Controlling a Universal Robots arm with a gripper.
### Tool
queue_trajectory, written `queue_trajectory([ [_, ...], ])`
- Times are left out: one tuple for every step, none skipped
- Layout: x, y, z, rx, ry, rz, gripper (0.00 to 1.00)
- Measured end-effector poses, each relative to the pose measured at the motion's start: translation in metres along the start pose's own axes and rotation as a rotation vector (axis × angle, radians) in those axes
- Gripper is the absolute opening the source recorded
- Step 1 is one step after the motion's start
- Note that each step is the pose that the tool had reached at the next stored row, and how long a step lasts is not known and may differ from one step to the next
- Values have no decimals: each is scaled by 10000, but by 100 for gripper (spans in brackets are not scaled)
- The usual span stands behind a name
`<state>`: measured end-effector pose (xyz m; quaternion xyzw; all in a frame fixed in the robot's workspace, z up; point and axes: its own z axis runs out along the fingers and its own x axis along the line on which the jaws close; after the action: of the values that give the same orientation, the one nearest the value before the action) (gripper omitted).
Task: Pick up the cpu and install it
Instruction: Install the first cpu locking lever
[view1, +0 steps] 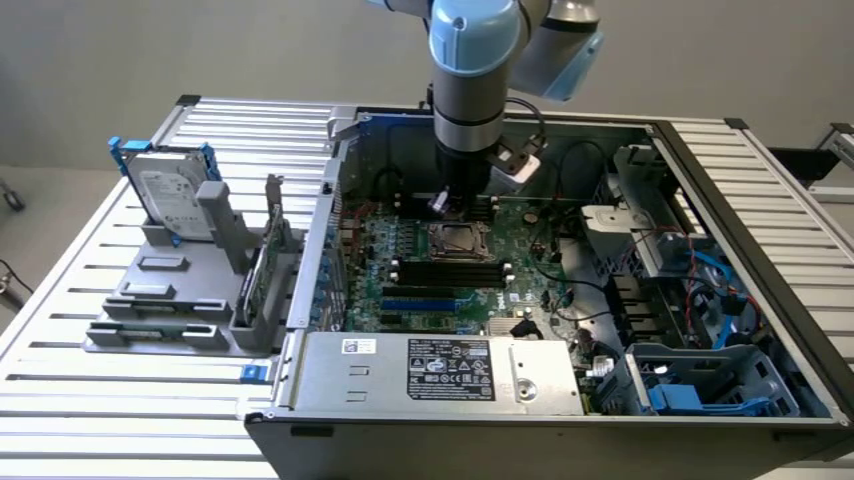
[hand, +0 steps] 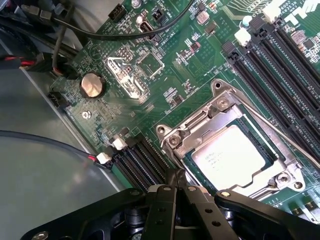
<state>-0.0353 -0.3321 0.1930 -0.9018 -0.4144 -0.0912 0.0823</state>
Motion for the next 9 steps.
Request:
queue_trajectory([
  [5, 5, 0, 6, -3, 1, 11],
  [9, 10, 0, 13, -7, 5, 11],
  [13, 14, 0, 17, -11, 7, 11],
  [16, 18, 0, 22, -16, 10, 11],
  [18, 20, 0, 26, -22, 13, 11],
  [19, 22, 0, 30, -27, 15, 11],
  [20, 23, 0, 35, -30, 19, 11],
  [22, 23, -2, 39, -35, 21, 11],
  [24, 24, -3, 45, -38, 23, 11],
])
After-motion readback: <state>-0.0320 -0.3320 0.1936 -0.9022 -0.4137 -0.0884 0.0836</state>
